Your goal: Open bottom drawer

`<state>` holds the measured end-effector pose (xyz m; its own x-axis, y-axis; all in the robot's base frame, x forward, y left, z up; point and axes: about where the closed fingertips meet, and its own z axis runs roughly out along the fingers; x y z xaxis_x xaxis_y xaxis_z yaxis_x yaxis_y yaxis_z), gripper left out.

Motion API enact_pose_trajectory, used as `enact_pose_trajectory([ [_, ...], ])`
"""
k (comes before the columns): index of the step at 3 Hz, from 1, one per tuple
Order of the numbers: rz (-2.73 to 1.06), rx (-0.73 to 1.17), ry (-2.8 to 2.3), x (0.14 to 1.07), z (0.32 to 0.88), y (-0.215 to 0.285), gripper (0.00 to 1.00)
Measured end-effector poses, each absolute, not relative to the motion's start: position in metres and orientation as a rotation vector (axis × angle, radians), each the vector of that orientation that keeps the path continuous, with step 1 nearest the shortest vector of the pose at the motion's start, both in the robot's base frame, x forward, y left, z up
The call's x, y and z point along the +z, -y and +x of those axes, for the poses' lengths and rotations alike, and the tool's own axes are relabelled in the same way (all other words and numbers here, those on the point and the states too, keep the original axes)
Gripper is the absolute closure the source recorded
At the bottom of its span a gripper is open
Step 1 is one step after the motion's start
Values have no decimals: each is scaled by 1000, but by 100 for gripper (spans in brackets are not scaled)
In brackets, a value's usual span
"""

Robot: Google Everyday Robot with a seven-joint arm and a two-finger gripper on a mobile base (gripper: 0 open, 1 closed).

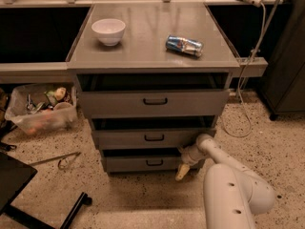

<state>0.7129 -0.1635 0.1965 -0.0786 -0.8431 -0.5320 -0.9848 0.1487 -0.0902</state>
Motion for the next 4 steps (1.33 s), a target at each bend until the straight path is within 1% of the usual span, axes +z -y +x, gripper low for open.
enact_pose_trajectory([
  [2, -1683, 604, -2104, 184, 668, 176, 0],
  [4, -1695, 590, -2108, 180, 663, 174, 0],
])
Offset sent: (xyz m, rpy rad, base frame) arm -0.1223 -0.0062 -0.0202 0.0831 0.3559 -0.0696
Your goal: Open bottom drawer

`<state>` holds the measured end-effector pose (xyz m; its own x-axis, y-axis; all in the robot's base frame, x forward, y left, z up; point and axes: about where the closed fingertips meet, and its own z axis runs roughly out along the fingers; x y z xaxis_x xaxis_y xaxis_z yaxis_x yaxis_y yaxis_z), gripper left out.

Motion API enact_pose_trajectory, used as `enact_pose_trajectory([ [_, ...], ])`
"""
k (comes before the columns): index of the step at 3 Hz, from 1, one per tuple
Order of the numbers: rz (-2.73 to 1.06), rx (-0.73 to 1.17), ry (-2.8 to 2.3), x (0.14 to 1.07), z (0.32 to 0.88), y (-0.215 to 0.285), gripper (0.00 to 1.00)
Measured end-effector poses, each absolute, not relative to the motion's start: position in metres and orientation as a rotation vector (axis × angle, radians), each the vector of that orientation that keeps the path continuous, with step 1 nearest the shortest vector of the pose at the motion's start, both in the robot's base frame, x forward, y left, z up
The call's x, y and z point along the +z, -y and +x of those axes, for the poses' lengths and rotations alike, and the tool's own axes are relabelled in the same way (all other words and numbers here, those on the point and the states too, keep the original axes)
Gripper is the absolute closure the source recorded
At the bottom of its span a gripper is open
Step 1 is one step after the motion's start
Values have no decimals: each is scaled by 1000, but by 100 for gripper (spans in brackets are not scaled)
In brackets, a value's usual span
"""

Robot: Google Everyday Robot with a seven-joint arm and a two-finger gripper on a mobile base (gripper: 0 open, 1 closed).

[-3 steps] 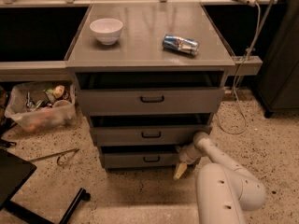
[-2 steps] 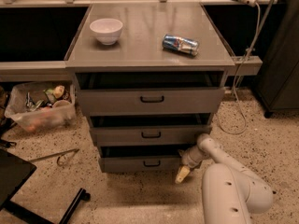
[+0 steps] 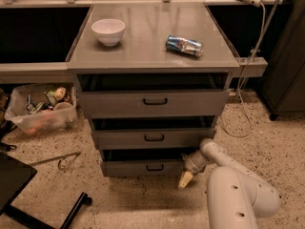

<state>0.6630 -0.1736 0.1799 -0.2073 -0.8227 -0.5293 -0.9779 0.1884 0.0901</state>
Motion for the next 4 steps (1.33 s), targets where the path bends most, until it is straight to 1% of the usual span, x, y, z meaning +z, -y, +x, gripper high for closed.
enact_pose_trajectory([
  [1, -1687, 538, -2164, 178, 644, 189, 0],
  [2, -1675, 556, -2187, 175, 620, 188, 0],
  [3, -1675, 560, -2190, 175, 617, 188, 0],
  [4, -1758, 588, -2190, 169, 618, 168, 0],
])
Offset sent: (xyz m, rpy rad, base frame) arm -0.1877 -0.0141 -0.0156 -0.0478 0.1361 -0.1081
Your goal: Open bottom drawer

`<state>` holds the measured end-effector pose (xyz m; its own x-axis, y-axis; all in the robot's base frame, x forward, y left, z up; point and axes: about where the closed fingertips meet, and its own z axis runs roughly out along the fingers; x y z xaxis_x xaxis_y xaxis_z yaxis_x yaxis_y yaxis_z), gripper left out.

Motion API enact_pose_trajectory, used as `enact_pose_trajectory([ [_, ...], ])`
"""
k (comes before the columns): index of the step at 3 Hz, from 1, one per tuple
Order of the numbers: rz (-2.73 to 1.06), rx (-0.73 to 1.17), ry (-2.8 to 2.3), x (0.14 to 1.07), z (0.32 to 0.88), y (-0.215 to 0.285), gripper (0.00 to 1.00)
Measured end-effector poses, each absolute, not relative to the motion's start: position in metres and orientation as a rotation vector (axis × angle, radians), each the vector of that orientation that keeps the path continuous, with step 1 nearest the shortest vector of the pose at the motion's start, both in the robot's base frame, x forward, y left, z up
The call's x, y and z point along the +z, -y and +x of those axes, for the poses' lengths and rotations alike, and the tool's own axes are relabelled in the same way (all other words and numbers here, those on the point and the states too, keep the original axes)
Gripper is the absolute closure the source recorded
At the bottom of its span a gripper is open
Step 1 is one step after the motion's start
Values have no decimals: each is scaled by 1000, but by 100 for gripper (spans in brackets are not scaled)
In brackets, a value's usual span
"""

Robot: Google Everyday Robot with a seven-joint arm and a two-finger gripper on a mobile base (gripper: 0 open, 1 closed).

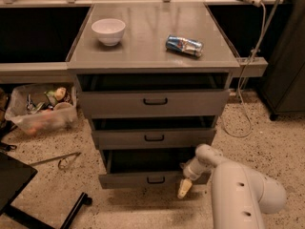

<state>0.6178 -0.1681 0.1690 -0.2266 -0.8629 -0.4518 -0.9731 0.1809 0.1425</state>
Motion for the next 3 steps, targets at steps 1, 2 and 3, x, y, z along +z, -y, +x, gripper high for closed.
enact_pose_trajectory([
  [1, -1789, 637, -2195, 166, 605, 160, 0],
  [2, -1789, 637, -2195, 167, 605, 160, 0],
  [3, -1784, 669, -2191, 169, 593, 158, 0],
])
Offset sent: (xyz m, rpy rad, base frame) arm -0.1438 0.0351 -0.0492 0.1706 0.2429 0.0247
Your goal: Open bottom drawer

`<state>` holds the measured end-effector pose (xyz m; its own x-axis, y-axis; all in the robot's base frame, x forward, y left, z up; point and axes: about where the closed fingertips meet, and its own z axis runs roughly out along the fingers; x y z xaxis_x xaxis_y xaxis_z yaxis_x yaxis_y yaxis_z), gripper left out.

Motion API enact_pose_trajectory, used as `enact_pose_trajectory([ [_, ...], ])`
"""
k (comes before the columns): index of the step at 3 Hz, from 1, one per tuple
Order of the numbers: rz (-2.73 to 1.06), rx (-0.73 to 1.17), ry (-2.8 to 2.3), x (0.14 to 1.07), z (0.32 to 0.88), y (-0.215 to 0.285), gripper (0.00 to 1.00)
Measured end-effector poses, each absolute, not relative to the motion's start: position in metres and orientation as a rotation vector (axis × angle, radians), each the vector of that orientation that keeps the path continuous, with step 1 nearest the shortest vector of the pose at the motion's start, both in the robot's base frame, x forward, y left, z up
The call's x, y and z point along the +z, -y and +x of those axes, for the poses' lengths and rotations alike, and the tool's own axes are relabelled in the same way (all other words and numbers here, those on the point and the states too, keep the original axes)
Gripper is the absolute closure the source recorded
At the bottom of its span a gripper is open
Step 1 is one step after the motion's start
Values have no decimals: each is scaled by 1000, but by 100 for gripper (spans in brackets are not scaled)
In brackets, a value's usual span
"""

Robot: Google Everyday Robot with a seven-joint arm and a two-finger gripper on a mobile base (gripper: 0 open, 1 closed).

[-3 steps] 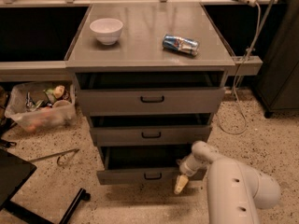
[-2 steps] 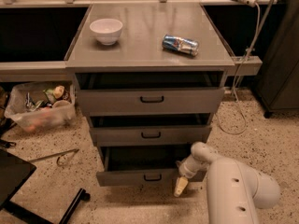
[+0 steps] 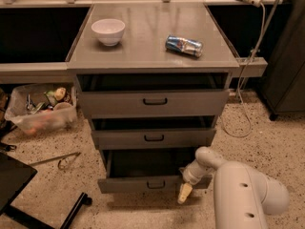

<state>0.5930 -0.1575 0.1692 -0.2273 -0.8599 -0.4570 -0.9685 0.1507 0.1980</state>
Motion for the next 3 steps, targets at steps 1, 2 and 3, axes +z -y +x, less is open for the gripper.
enact_pose_trajectory([
  [1, -1784, 669, -2191, 169, 593, 158, 0],
  [2, -1781, 676, -2202, 169, 593, 157, 0],
  [3, -1757, 701, -2260, 172, 570, 159, 0],
])
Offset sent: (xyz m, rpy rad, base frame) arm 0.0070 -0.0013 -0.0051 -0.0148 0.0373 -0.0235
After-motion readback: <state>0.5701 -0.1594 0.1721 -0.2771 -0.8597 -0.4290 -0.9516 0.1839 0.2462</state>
